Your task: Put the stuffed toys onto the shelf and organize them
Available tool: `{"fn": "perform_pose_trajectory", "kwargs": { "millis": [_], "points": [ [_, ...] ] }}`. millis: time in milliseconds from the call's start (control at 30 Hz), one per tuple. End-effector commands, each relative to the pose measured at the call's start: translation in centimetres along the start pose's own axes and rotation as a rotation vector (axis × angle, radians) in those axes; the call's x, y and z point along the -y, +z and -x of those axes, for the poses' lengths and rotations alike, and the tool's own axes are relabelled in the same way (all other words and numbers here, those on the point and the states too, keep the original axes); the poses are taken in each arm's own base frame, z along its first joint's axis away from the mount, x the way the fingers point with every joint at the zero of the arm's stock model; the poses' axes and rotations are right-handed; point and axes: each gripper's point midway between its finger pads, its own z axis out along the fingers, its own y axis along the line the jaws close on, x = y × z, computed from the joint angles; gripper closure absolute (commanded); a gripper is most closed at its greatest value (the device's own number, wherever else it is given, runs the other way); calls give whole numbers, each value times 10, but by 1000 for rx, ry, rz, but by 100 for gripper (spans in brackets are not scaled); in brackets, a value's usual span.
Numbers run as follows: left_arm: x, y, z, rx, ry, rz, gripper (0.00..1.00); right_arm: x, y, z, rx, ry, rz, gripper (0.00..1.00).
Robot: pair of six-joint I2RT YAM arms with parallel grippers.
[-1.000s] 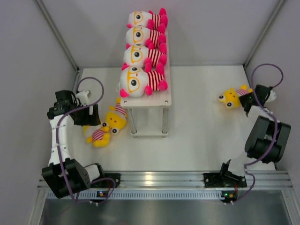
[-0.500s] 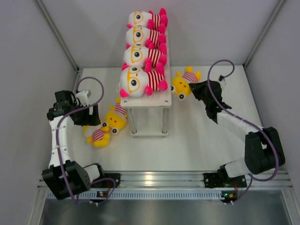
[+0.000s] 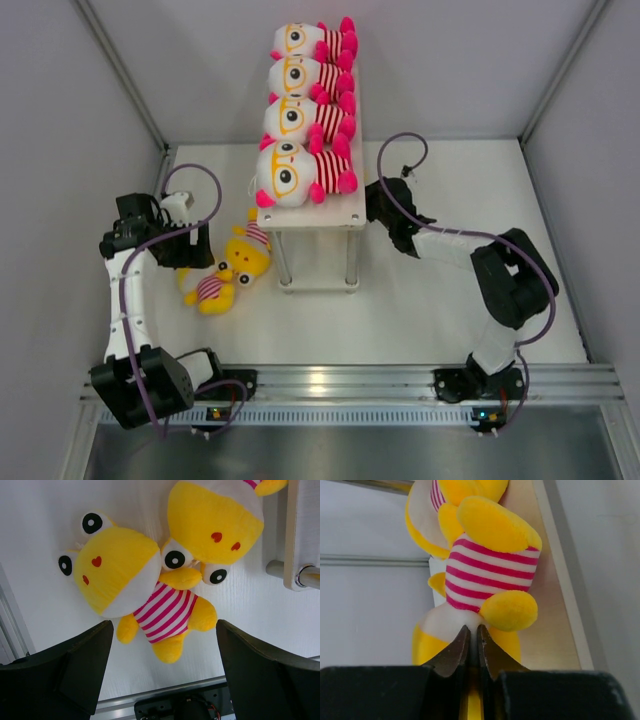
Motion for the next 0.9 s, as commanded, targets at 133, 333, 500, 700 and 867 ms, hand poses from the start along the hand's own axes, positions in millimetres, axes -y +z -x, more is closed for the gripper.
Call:
{"fn": "perform_pose_trajectory", "kwargs": {
  "millis": [133,333,500,700,867],
  "points": [
    [0,-6,11,60,36,9,10,-41,11,-28,-81,53,142,61],
    [0,-6,12,58,35,10,10,-53,-10,-16,-107,-74,177,42],
    [0,-6,12,58,38,7,10,-49,-32,9,-147,-239,200,38],
    [0,-6,11,57,36,12,10,-25,-28,46,-266,-532,170,35],
    [-1,-6,11,57,34,19,10,-19,10,63,-360,-683,238,28]
  ]
}}
